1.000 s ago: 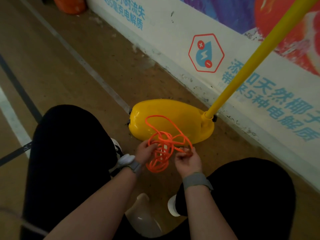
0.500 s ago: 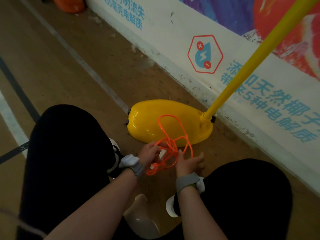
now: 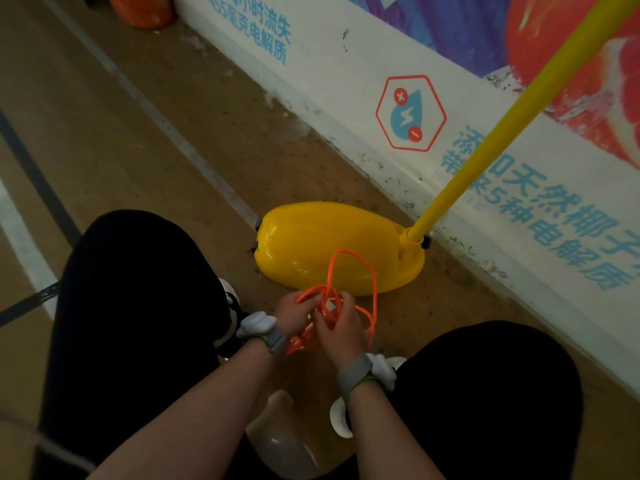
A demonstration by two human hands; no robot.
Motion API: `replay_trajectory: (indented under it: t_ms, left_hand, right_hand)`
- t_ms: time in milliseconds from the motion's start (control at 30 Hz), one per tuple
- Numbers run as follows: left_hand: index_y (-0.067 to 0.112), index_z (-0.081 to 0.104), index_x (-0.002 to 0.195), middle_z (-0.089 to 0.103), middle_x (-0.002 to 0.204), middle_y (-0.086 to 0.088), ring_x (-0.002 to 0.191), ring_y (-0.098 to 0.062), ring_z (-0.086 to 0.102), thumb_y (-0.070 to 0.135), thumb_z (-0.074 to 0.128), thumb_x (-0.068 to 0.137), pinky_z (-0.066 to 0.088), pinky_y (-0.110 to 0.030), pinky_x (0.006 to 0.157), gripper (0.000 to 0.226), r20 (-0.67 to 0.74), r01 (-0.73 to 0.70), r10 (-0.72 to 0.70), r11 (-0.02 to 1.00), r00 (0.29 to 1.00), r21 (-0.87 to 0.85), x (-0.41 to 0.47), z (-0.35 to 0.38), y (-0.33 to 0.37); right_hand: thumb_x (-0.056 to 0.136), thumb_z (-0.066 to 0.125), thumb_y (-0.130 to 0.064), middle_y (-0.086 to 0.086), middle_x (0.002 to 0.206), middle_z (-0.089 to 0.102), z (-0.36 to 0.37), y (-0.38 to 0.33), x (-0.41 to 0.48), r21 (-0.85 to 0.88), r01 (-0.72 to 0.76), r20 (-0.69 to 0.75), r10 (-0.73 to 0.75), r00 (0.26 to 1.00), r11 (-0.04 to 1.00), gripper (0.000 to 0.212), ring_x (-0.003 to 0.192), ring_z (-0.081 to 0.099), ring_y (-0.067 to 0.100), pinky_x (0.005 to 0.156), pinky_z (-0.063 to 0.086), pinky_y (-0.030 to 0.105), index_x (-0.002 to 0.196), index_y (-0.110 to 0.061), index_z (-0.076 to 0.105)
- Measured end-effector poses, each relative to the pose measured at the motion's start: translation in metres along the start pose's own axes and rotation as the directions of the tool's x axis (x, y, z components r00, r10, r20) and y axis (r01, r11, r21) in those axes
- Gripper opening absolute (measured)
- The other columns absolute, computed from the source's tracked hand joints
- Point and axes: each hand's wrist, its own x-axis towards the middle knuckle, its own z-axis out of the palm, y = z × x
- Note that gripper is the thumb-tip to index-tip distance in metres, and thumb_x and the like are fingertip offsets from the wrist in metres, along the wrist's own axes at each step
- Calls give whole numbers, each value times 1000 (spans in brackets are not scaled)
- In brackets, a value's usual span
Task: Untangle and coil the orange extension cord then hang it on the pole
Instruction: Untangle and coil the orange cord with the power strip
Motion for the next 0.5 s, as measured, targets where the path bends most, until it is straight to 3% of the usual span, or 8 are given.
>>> replay_trajectory:
  t_ms: [67,133,267,367,433,500]
  left_hand:
    - [17,70,102,61,74,-5,66,-13,53,17,53,95,43,-25,64,18,-4,36,-36,998,999,43,1,1,-3]
    - [17,70,101,62,81,-8,73,-18,54,18,51,96,42,-30,71,20,2,42,-42,993,999,112,1,1,-6]
    - [14,69,86,62,82,-2,75,-14,55,10,48,95,41,-24,67,23,-38,16,-7,972,999,233,3,-4,-5]
    - [2,68,99,67,104,-17,97,-31,61,5,45,96,45,-34,82,23,-153,59,-19,964,988,259,13,-14,-12]
    - [6,62,89,65,96,-20,86,-32,61,3,42,96,48,-36,77,21,-186,105,-58,961,981,257,13,-19,-9]
    - [15,48,66,60,79,-13,68,-23,52,3,42,96,49,-39,72,33,-206,114,-43,931,978,347,20,-23,-11]
  right_hand:
    - [88,52,-49,-2,119,63,3,5,2,-82,-8,-31,6,1000,997,41,111,58,22,95,42,43,123,-29,46]
    - [93,43,-50,-3,107,67,0,6,3,-124,-42,-86,32,996,991,29,103,61,22,91,43,41,113,-31,53]
    - [96,37,-49,-3,89,69,-8,9,7,-178,-35,-188,1,982,983,33,89,63,22,83,42,36,95,-28,63]
    - [87,37,-53,3,83,66,-7,7,8,-65,85,-254,-99,962,994,43,84,60,25,75,43,37,82,-22,67]
    - [85,35,-57,1,79,63,-6,4,10,-2,131,-289,-126,949,991,44,81,58,25,74,43,41,75,-25,63]
    - [86,33,-61,-7,69,58,-6,2,11,50,156,-305,-134,943,987,41,73,58,22,73,46,46,69,-30,54]
